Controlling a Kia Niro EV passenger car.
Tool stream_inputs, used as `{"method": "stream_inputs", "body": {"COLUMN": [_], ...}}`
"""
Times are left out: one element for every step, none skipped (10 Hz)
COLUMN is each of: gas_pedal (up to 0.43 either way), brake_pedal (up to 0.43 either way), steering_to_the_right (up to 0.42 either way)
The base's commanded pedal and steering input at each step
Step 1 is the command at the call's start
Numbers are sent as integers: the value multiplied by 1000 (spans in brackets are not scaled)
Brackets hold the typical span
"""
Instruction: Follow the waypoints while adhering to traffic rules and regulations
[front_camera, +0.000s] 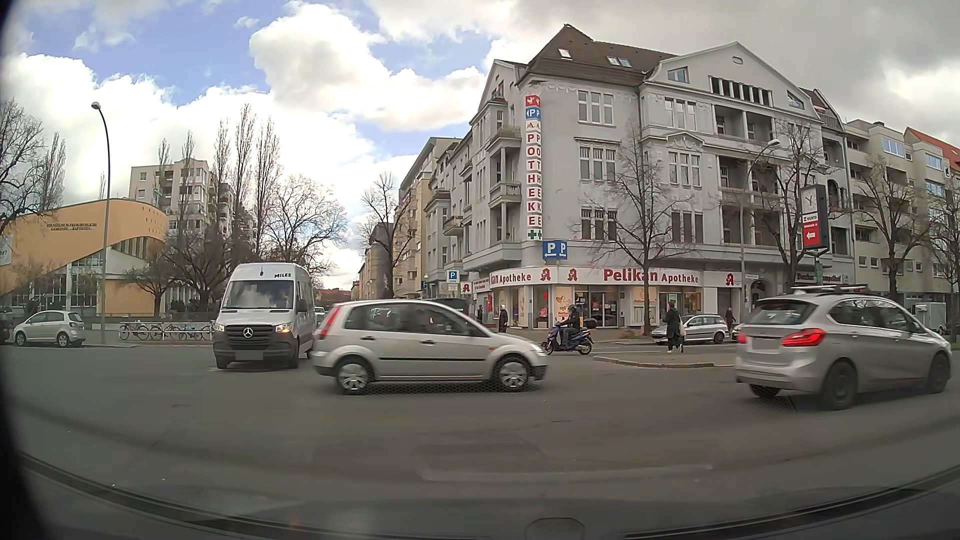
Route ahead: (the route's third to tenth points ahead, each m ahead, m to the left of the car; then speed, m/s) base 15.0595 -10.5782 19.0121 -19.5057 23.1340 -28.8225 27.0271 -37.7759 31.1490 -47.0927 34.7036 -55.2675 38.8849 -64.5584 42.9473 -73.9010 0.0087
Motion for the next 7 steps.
{"method": "stream_inputs", "body": {"gas_pedal": [0,0,0,0,0,0,0], "brake_pedal": [195,201,201,201,201,201,201], "steering_to_the_right": [693,693,692,692,692,692,692]}}
